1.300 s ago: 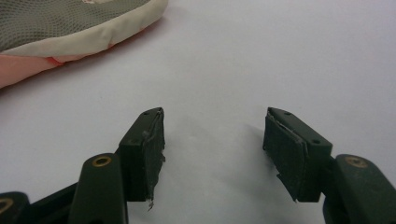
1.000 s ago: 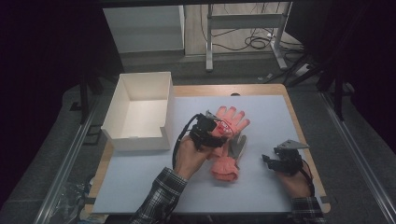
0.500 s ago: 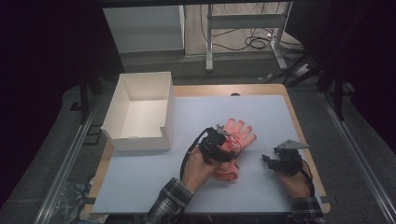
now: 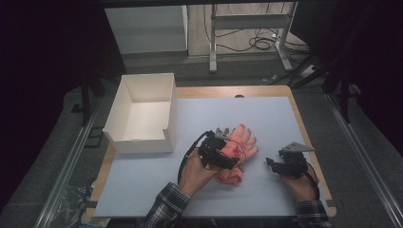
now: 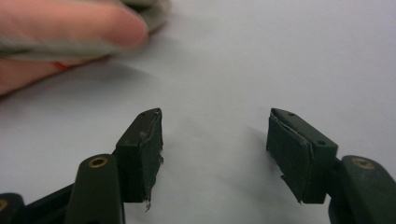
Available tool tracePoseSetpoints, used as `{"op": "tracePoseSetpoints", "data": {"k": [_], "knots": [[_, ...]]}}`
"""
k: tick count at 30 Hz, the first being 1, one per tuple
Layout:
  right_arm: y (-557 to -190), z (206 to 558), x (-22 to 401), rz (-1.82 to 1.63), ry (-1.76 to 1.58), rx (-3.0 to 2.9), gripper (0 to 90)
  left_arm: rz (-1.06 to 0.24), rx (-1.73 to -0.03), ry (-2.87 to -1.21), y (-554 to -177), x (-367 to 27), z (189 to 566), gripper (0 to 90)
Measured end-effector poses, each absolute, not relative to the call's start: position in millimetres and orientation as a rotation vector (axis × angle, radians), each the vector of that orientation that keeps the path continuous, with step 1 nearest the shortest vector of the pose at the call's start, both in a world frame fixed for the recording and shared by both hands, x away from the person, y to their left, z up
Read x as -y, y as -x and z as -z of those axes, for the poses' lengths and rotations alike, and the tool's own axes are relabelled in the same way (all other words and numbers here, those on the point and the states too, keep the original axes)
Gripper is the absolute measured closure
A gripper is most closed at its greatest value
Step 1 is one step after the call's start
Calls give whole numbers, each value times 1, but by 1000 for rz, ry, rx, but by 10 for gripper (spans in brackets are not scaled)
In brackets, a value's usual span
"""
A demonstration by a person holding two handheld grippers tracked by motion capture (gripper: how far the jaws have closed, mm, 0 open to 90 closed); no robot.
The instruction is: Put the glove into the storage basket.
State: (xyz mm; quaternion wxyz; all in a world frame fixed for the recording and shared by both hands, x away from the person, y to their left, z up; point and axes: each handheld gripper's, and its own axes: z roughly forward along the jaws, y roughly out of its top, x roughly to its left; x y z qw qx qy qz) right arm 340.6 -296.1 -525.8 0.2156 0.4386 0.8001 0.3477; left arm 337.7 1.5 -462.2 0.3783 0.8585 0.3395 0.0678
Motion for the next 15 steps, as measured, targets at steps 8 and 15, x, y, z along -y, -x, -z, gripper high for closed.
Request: {"op": "tracePoseSetpoints", "data": {"k": [8, 15], "knots": [[-333, 518, 281, -1046, -1173, -2265, 437, -166, -870, -2171, -334, -16, 456, 176], [-329, 518, 267, -1120, -1166, -2350, 588, -163, -880, -2107, -333, -41, 446, 297]]}}
